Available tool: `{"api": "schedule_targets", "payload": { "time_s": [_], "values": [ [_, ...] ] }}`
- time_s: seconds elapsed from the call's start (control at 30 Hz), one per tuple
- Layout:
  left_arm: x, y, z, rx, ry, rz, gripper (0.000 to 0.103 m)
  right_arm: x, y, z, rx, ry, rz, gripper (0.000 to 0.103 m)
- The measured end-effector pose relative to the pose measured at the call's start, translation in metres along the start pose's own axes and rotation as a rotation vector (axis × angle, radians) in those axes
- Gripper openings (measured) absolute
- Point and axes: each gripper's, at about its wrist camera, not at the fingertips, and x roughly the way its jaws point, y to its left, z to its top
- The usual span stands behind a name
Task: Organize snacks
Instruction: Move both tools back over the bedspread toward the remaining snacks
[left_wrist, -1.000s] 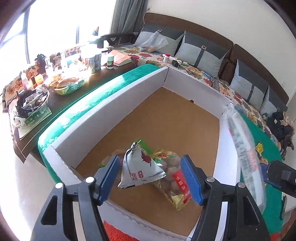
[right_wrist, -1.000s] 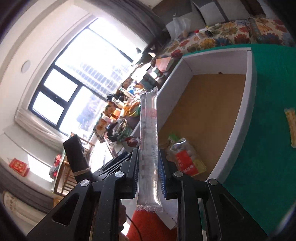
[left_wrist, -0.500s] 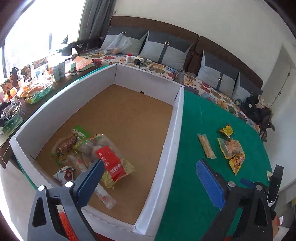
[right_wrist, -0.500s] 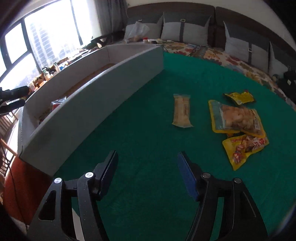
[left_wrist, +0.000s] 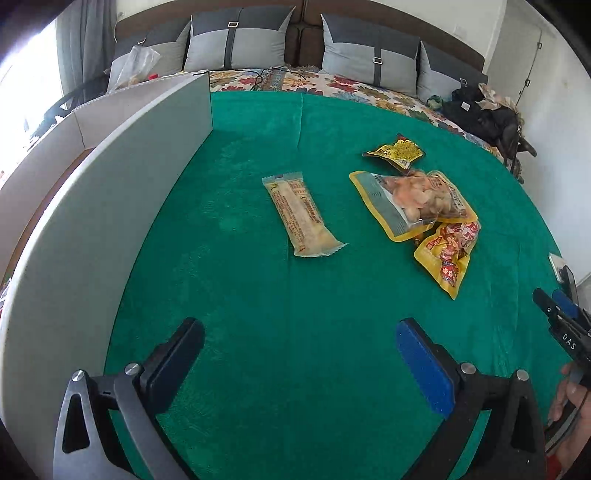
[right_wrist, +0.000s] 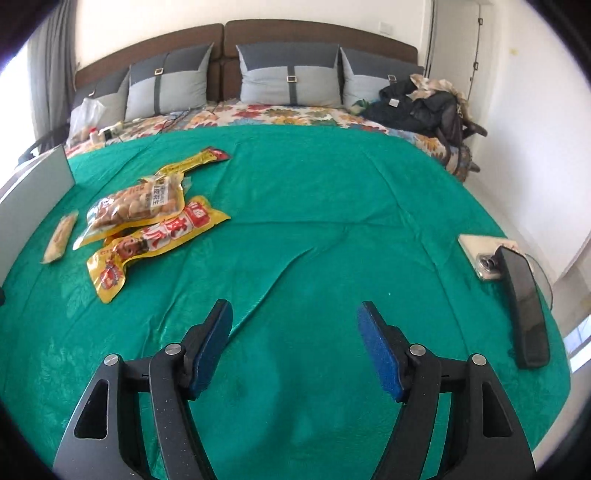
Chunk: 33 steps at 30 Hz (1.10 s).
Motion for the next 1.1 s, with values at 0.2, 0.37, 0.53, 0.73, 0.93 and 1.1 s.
{"api": "schedule_targets", "payload": {
  "time_s": [0.2, 0.37, 0.53, 0.73, 0.93, 1.1],
  "values": [
    [0.035, -0.013, 0.002, 0.064, 0.019, 0.032, 0.102, 0.022, 0.003, -0.004, 0.007, 0.100, 0.038, 0.073],
    [0.050, -0.005, -0.004, 0.070, 0.007, 0.082, 0.102, 0.026, 0.004, -0.006, 0.005, 0.117, 0.052, 0.074],
    [0.052, -0.003, -0.006, 0.072, -0.016, 0.085, 0.103, 0.030, 0.004, -0.008, 0.013, 0.132, 0.058, 0.074],
    [0.052, -0.002, -0.006, 0.075, -0.022, 0.083, 0.103, 0.029, 0.007, -0.010, 0.002, 0.119, 0.048, 0.076],
    [0.052, -0.002, -0.006, 0.075, -0.023, 0.083, 0.103, 0.030, 0.004, -0.011, 0.025, 0.111, 0.046, 0.083],
    [0.052, -0.002, -0.007, 0.075, -0.023, 0.083, 0.103, 0.031, 0.005, -0.010, 0.027, 0.115, 0.046, 0.086]
  ]
}}
